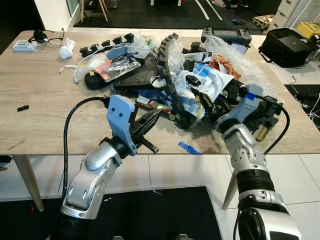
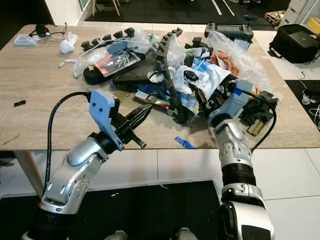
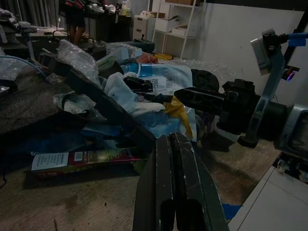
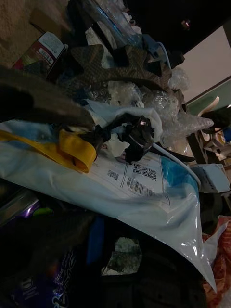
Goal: Picking trash to rubbish bin
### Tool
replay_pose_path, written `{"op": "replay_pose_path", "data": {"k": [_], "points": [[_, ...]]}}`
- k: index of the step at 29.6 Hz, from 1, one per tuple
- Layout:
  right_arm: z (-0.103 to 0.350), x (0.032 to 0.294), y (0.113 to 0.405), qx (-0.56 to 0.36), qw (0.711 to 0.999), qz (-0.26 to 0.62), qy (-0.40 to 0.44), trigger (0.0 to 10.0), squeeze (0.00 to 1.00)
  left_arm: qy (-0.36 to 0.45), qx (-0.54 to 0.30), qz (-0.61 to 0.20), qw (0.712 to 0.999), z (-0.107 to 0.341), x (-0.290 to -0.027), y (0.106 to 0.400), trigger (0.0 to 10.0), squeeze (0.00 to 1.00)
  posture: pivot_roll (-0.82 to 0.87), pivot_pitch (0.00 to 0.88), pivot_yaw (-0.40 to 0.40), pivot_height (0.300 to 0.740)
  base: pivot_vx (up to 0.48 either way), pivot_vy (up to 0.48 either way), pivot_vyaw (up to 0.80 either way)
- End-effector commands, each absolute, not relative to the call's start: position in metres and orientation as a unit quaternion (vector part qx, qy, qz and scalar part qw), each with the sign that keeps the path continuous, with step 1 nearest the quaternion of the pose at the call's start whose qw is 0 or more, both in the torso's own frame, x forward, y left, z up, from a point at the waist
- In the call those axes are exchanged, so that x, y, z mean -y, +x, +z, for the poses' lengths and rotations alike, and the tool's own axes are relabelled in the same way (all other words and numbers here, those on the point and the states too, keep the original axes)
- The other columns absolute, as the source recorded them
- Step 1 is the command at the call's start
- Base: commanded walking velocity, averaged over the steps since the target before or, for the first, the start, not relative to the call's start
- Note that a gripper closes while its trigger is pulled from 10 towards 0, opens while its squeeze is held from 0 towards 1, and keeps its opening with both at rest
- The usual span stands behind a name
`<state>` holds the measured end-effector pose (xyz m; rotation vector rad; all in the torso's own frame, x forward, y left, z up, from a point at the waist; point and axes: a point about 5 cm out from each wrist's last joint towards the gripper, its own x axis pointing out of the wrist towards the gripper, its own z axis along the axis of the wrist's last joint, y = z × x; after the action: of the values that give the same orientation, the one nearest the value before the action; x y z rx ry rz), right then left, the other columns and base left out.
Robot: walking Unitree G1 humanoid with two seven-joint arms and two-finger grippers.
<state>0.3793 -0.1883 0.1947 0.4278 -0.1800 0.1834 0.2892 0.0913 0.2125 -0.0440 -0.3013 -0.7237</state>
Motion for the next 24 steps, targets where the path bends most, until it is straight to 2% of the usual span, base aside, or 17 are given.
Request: {"op": "replay_pose_path", "data": {"k": [1, 2, 24], "points": [[0.19, 0.189, 0.377, 0.083, 0.969, 0.089, 0.214, 3.5, 0.0, -0.026, 0.149, -0.359, 0.921, 0.215, -0.09, 0.287, 10.0, 0.0, 0.01, 0.216, -0.024, 0.74, 0.0, 0.0, 0.0], [0.192, 0.188, 0.377, 0.085, 0.97, 0.087, 0.211, 10.0, 0.0, -0.027, 0.15, -0.359, 0.921, 0.215, -0.09, 0.287, 10.0, 0.0, 0.01, 0.215, -0.027, 0.74, 0.0, 0.0, 0.0], [0.182, 0.197, 0.377, 0.069, 0.974, 0.05, 0.211, 10.0, 0.0, -0.023, 0.149, -0.355, 0.922, 0.214, -0.088, 0.288, 10.0, 0.0, 0.01, 0.214, -0.029, 0.74, 0.0, 0.0, 0.0]]}}
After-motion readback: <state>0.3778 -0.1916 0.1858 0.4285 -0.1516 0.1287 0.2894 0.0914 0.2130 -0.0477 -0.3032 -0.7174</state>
